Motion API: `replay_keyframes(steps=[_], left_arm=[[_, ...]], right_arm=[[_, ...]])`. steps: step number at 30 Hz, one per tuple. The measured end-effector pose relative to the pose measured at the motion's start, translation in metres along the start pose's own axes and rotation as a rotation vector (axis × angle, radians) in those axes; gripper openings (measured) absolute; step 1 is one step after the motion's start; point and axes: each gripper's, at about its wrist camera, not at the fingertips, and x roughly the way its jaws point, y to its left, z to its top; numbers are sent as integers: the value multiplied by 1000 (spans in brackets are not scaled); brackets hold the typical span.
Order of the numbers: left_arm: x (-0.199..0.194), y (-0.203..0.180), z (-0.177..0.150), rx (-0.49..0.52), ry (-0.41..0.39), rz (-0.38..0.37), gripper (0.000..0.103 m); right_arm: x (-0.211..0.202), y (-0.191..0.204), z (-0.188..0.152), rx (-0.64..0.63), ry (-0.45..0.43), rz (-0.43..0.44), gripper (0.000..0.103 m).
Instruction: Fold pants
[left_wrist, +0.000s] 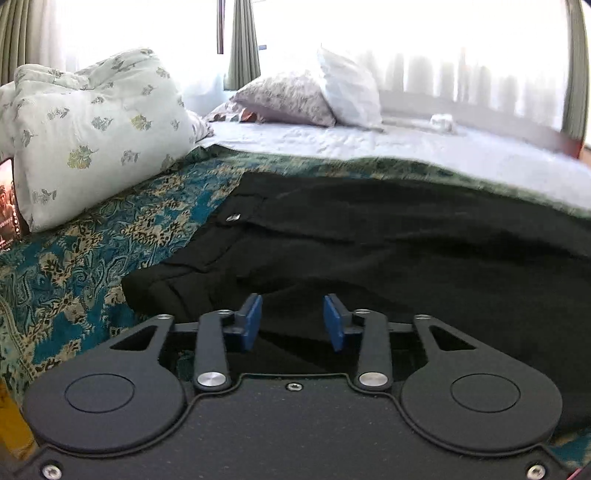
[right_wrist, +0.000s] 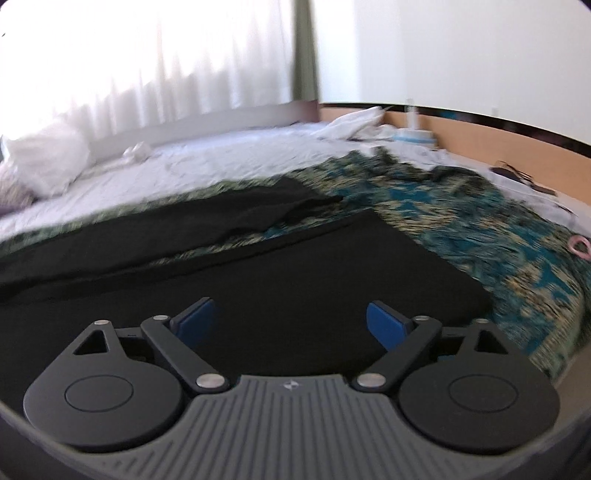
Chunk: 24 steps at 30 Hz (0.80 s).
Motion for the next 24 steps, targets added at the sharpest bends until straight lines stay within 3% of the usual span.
replay_keyframes(steps=[4,8,14,17,21,23,24], left_arm=[[19,2,-7,8,54,32,32],[23,6,-16,1,73,58,33],[27,2,-15,33,70,84,33],[27,-1,-15,45,68,95,33],[26,-3,-13,58,69,103,34],[24,-2,-9,46,79,98,38],[22,-2,-6,38,79,87,45]], right_arm=[[23,5,0,-56,87,11,91],[36,-4,-7,-67,152,-69,89],[40,-23,-8,-48,154,-178,92],[44,-31,-7,-33,171,-256,101],[48,-49,-2,64,201,-277,102],[45,-48,0,55,196,-295,103],[42,-46,2,43,186,-297,102]])
